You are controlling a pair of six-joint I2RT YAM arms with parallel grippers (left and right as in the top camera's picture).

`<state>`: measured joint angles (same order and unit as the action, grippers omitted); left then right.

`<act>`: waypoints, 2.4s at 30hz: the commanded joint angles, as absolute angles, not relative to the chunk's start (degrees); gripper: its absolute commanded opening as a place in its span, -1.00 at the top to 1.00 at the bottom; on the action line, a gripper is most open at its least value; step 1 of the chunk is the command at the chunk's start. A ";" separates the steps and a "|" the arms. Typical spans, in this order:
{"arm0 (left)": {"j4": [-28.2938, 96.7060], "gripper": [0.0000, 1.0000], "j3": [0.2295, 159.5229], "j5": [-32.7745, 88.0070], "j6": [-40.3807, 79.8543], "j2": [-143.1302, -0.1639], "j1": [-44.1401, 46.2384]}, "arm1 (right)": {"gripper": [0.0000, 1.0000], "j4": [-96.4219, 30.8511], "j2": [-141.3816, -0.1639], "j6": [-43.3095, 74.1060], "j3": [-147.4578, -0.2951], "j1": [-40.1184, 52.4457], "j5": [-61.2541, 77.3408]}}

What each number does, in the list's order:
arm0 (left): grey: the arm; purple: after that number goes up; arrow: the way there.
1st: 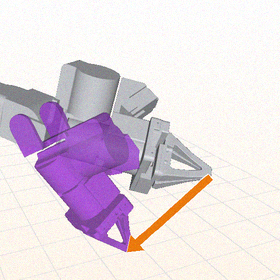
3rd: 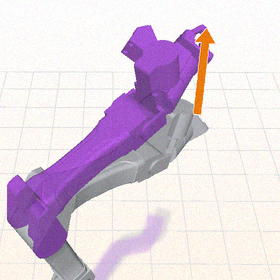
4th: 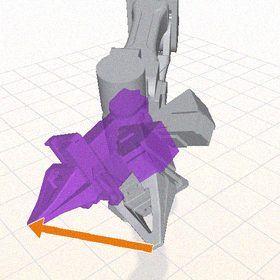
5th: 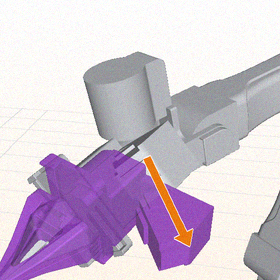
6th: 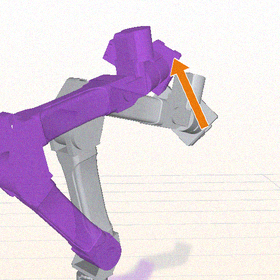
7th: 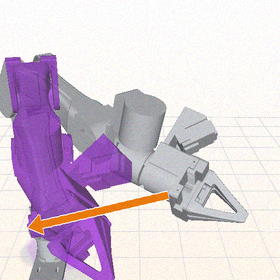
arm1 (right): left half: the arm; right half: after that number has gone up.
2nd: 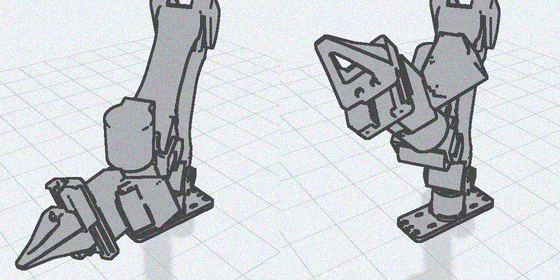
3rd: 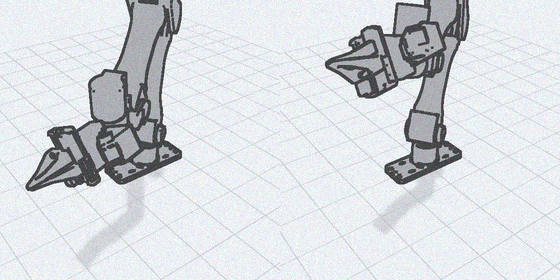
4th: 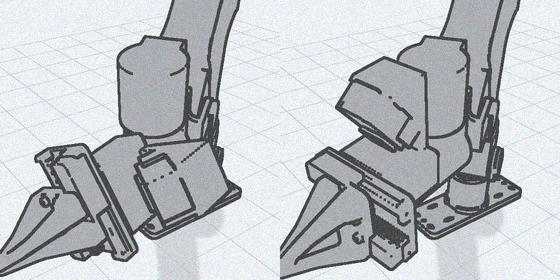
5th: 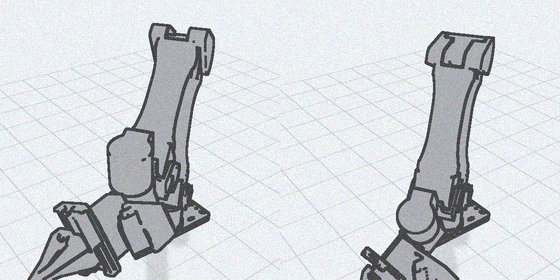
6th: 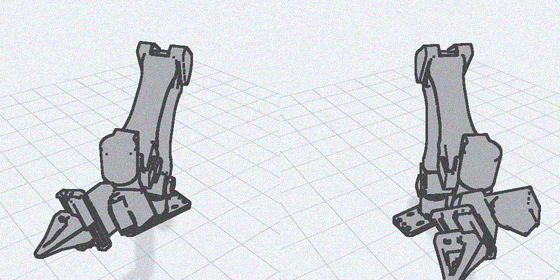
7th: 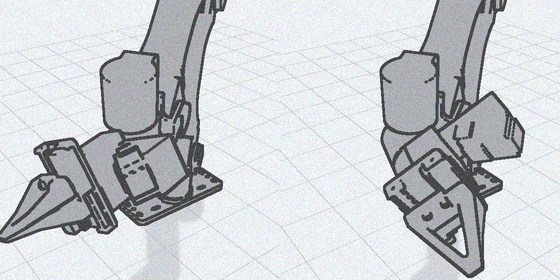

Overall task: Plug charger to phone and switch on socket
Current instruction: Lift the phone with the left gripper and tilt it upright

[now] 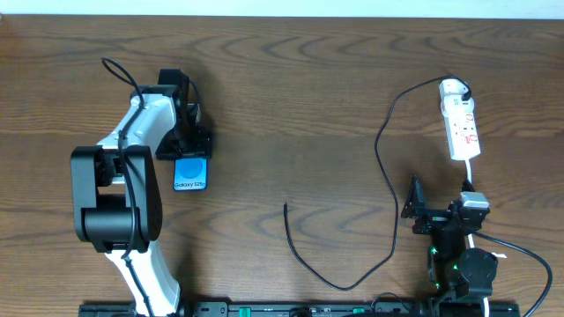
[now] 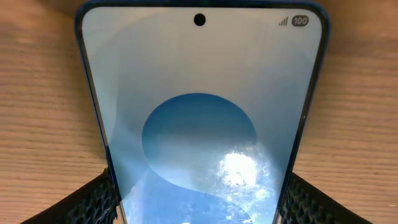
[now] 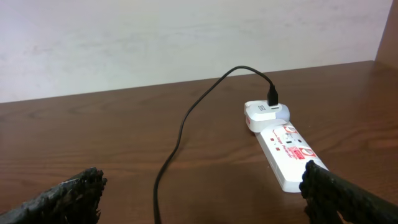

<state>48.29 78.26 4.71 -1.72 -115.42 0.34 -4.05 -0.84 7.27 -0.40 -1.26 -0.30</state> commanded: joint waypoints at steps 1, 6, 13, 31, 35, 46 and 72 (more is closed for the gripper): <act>49.43 0.85 81.69 5.43 -1.85 -115.87 0.40 | -0.99 -4.29 -0.64 8.10 -0.32 -0.67 -0.93; 49.71 0.85 82.17 5.78 -1.83 -114.02 0.40 | -0.98 -4.29 -0.64 8.12 -0.32 -0.67 -0.95; 49.63 0.85 82.17 14.83 -1.85 -110.45 0.40 | -0.99 -4.29 -0.64 8.12 -0.32 -0.67 -0.93; 38.17 0.85 82.15 60.66 17.54 -109.40 0.40 | -0.99 -4.29 -0.64 8.10 -0.32 -0.64 -0.95; 35.11 0.85 82.15 67.99 24.16 -109.40 0.40 | -0.98 -4.29 -0.64 8.12 -0.32 -0.64 -0.95; 30.50 0.85 82.15 78.15 43.13 -109.40 0.40 | -0.99 -4.29 -0.64 8.10 -0.32 -0.64 -0.95; 26.20 0.85 82.15 85.17 63.02 -109.40 0.38 | -0.99 -4.29 -0.64 8.10 -0.32 -0.67 -0.93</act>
<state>26.52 80.88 82.19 60.99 -110.93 0.45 -4.05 -0.84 7.27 -0.40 -1.26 -0.30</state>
